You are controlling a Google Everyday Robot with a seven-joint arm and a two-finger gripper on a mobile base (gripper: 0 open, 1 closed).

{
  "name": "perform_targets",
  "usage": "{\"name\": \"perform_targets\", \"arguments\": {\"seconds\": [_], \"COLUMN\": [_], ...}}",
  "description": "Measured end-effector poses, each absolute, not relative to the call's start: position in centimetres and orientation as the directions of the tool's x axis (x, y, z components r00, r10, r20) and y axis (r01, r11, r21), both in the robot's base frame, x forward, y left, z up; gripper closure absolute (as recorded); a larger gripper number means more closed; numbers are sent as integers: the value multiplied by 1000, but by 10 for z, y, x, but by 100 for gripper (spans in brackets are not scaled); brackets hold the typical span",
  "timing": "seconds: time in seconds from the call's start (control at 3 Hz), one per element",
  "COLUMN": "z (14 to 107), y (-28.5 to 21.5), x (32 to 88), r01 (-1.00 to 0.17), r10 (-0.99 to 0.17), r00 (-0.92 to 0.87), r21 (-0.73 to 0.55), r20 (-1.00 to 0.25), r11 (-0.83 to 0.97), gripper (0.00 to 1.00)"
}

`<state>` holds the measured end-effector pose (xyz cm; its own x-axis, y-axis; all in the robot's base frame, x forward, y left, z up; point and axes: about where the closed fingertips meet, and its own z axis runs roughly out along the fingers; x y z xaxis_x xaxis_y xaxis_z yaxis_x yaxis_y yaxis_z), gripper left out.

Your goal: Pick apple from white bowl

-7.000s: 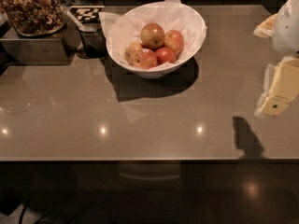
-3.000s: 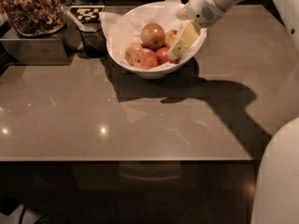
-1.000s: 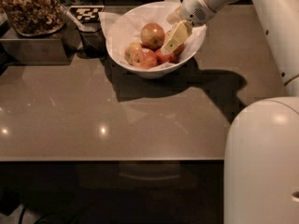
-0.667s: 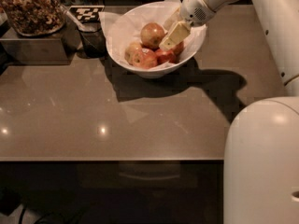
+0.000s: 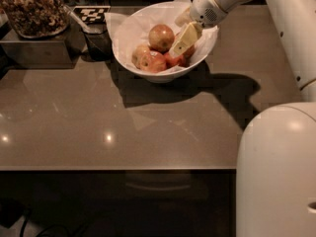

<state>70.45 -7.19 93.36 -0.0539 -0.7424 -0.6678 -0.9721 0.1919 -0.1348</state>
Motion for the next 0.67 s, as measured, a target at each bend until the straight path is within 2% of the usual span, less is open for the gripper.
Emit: {"name": "perform_targets", "arguments": {"seconds": [0.67], "z": [933], "y": [-59], "x": [713], "r01": [-974], "r10": [-736], "r00": [-35], "r21": [-141], "r20": [-676], "r11": [175], "gripper": [20]}}
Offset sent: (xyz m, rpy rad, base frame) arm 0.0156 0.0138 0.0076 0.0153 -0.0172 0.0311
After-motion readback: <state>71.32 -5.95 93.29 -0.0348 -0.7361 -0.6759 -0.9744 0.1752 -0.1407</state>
